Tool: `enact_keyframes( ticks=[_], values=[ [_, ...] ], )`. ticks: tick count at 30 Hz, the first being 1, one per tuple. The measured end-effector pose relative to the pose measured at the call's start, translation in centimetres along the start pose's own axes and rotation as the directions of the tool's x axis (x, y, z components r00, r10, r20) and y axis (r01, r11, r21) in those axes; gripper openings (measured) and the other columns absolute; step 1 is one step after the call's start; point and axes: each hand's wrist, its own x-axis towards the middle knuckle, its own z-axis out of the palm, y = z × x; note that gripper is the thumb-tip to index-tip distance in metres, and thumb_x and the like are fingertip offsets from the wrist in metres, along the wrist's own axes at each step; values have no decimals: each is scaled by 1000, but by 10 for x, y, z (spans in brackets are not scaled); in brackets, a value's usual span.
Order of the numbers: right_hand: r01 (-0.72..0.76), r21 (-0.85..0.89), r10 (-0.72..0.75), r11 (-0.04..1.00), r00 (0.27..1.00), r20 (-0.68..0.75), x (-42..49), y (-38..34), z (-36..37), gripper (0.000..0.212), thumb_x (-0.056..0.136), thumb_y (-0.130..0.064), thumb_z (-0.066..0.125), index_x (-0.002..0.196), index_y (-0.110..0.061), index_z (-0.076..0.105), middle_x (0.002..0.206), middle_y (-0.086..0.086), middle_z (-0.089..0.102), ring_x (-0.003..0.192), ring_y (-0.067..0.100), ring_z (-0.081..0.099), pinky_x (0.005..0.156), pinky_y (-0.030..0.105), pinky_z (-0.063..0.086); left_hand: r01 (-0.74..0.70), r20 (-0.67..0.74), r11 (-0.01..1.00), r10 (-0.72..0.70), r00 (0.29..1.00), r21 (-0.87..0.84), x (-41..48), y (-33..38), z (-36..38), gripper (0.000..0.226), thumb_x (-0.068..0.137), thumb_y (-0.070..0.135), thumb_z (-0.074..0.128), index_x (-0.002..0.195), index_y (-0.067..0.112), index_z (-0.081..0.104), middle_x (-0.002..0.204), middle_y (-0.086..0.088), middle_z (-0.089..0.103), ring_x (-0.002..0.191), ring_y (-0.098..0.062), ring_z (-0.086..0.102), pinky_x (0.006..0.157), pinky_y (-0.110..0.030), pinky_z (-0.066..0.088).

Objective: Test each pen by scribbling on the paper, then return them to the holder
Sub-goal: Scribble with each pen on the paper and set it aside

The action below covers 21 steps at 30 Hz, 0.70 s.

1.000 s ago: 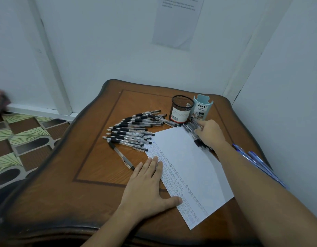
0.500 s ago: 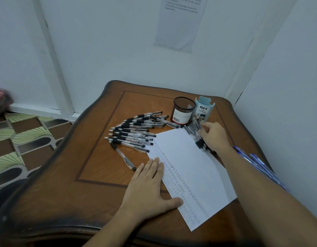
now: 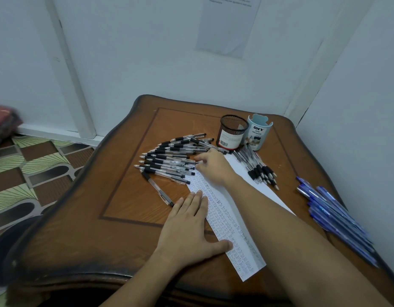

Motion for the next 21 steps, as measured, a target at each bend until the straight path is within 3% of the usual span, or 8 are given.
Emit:
enact_keyframes(
  ticks=[4, 8, 10, 12, 14, 16, 18, 21],
  values=[
    [-7, 26, 8, 1000, 999, -45, -1, 5, -2, 7, 94, -20, 62, 95, -19, 69, 110, 0, 55, 98, 14, 52, 86, 31, 41, -1, 7, 1000, 1, 1000, 10, 1, 0, 0, 118, 72, 94, 26, 157, 20, -5, 163, 1, -17, 149, -13, -16, 119, -34, -14],
    [-14, 154, 30, 988, 994, -102, -7, 12, -12, 6, 96, -15, 59, 92, -16, 62, 99, -3, 60, 86, 11, 54, 76, 25, 40, 5, 11, 1000, -5, 1000, 7, 0, 0, 0, 118, 72, 94, 27, 157, 20, -5, 163, 1, -16, 149, -13, -15, 119, -33, -14],
    [-57, 312, 108, 948, 983, -148, -12, 15, -19, 6, 99, -15, 55, 94, -16, 59, 95, -5, 61, 91, 14, 58, 77, 29, 46, 8, 18, 1000, -8, 1000, 7, 0, 0, -1, 117, 72, 94, 27, 157, 20, -5, 163, 2, -17, 149, -13, -15, 118, -33, -15],
    [-104, 576, 242, 811, 956, -167, -19, 15, -28, 6, 102, -16, 51, 99, -15, 57, 101, 1, 62, 96, 19, 62, 76, 33, 54, 8, 24, 1000, -8, 1000, 13, 0, 0, -1, 117, 72, 94, 26, 157, 20, -6, 163, 2, -17, 149, -13, -15, 117, -33, -15],
    [-98, 797, 348, 596, 926, -146, -29, 13, -38, 9, 105, -17, 46, 100, -15, 53, 107, 8, 65, 96, 21, 66, 72, 32, 58, 7, 28, 1000, -7, 1000, 12, 1, 0, -2, 117, 72, 94, 26, 157, 20, -6, 163, 2, -17, 150, -13, -14, 117, -32, -15],
    [-61, 877, 401, 477, 903, -155, -41, 12, -48, 11, 108, -21, 39, 101, -20, 48, 105, 9, 72, 94, 25, 70, 78, 38, 60, 6, 30, 1000, -7, 1000, 12, 0, 0, -1, 117, 72, 94, 27, 157, 20, -5, 163, 1, -16, 150, -13, -14, 116, -32, -15],
    [-27, 900, 418, 436, 891, -176, -51, 13, -56, 13, 109, -25, 32, 102, -25, 43, 98, 9, 75, 87, 28, 74, 80, 45, 60, 7, 40, 1000, -8, 999, 20, 0, 0, -2, 118, 71, 94, 25, 157, 20, -6, 163, 1, -16, 150, -13, -14, 116, -32, -15],
    [22, 946, 441, 323, 881, -171, -64, 14, -60, 16, 109, -33, 27, 108, -28, 43, 74, 5, 64, 62, 23, 68, 66, 45, 62, 3, 48, 999, -4, 999, 37, 0, 0, -3, 118, 70, 94, 22, 157, 20, -7, 163, 1, -17, 150, -13, -14, 116, -32, -16]
  ],
)
